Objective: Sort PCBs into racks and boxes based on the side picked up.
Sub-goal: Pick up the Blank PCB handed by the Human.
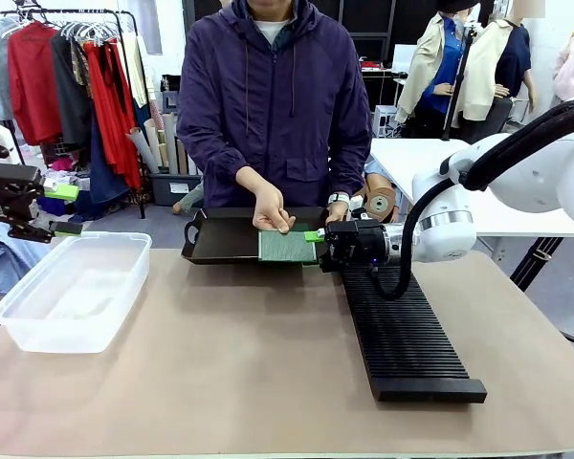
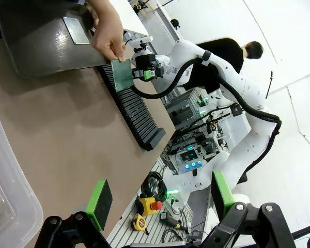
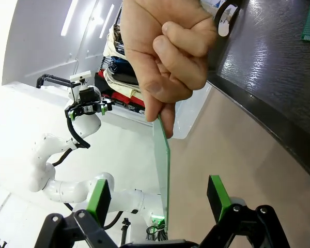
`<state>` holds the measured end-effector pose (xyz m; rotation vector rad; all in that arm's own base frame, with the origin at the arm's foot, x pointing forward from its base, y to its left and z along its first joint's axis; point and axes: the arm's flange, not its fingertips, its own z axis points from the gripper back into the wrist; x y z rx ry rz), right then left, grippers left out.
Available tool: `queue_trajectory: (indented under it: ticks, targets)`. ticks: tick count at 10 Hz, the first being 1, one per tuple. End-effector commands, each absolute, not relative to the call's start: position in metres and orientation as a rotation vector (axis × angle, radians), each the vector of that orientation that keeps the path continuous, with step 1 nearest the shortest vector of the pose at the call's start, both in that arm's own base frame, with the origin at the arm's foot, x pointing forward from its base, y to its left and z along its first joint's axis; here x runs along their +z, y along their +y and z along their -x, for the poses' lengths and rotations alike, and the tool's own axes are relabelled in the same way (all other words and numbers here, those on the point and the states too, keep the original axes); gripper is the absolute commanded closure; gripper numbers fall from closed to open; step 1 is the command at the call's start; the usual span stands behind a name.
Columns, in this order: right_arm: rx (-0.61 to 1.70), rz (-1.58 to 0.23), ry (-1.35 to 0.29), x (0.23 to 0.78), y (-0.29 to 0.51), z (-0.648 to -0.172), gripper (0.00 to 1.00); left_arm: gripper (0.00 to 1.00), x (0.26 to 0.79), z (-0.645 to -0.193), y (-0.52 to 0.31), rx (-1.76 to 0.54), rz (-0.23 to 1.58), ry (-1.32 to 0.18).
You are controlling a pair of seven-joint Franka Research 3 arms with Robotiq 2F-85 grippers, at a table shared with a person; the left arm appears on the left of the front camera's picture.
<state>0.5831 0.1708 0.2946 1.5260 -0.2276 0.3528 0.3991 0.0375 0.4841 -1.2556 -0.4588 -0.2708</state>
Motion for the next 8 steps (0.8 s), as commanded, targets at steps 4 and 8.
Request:
queue_trajectory:
  ticks: [4, 8]
  targets:
    - [0.352, -1.549, -0.32, 0.2948, 0.1808, -0.5983, 0.0, 0.0, 0.4858, -0.3983, 0.0376, -0.263, 1.269, -0.455]
    - [0.319, -1.559, -0.36, 0.2959, 0.1807, -0.6005, 0.5, 0.0, 0.4858, -0.3983, 0.0376, -0.263, 1.269, -0.455]
